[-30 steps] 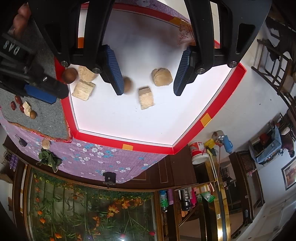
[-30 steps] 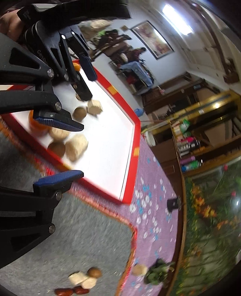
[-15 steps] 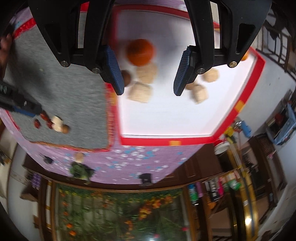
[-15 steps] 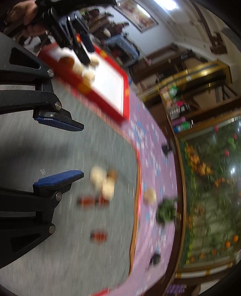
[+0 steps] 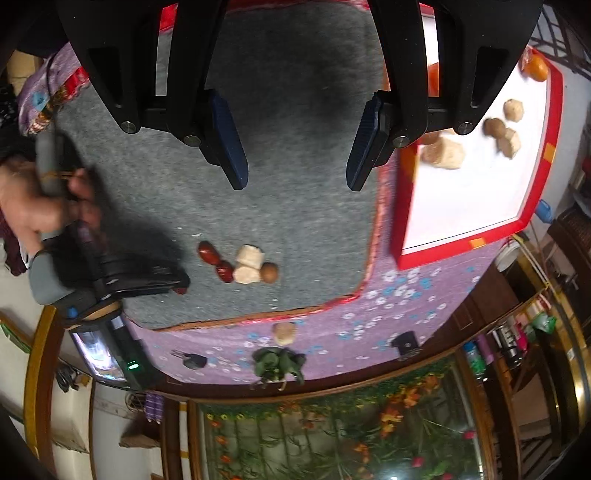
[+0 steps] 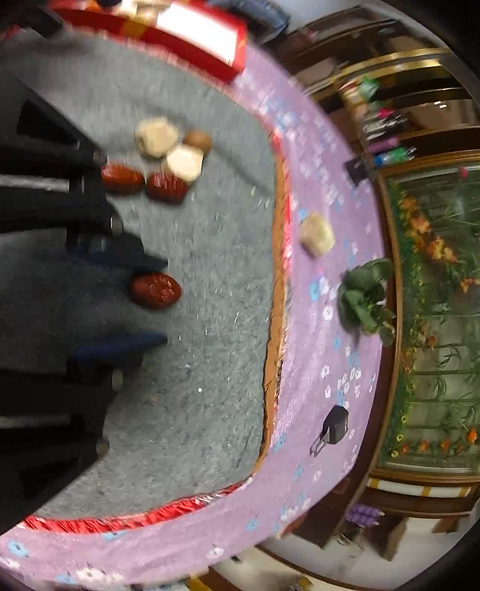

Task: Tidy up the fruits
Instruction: 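Grasp a red date with the right tool while the left tool grasps another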

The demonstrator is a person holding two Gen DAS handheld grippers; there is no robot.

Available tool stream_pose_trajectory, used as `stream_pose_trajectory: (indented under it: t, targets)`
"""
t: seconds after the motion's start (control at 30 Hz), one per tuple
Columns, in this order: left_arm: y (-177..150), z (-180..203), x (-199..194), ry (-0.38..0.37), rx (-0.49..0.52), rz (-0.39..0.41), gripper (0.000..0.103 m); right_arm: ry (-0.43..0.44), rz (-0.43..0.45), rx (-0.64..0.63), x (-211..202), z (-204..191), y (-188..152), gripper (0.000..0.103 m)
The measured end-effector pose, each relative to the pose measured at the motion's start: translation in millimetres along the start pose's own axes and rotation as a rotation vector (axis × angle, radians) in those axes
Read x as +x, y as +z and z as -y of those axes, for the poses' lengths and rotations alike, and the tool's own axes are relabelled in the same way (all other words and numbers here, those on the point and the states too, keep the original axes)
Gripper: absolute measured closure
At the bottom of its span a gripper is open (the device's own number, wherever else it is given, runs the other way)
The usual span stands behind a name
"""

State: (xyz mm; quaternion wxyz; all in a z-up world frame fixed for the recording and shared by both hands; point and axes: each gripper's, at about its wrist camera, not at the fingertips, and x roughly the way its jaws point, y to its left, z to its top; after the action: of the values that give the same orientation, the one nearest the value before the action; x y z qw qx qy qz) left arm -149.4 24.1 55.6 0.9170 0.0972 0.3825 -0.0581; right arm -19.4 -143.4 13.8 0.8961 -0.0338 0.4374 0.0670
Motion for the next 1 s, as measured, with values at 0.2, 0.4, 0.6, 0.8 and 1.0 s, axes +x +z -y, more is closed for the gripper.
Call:
stream_pose_trajectory:
  t: [0.2,0.4,0.6,0.8,1.0]
  targets:
    - [22,25,15,-0.073,0.015,-0.022,0.047,0.054,0.033,0.073,-2,23,-1,0.084]
    - [50,54,50,-0.137,-0.003,-0.069,0.047,0.057,0.057,0.224,-5,61,5,0.084]
    - [61,62,87,-0.188,-0.06,-0.152,0.066,0.1,0.054,0.255,-11,66,5,0.084]
    - [64,66,102,-0.172,-0.031,-0.139,0.085,0.139,0.034,0.267,-8,65,6,0.084]
    - [62,59,97,-0.181,-0.036,-0.116,0.088,0.159,0.051,0.25,-11,61,5,0.084]
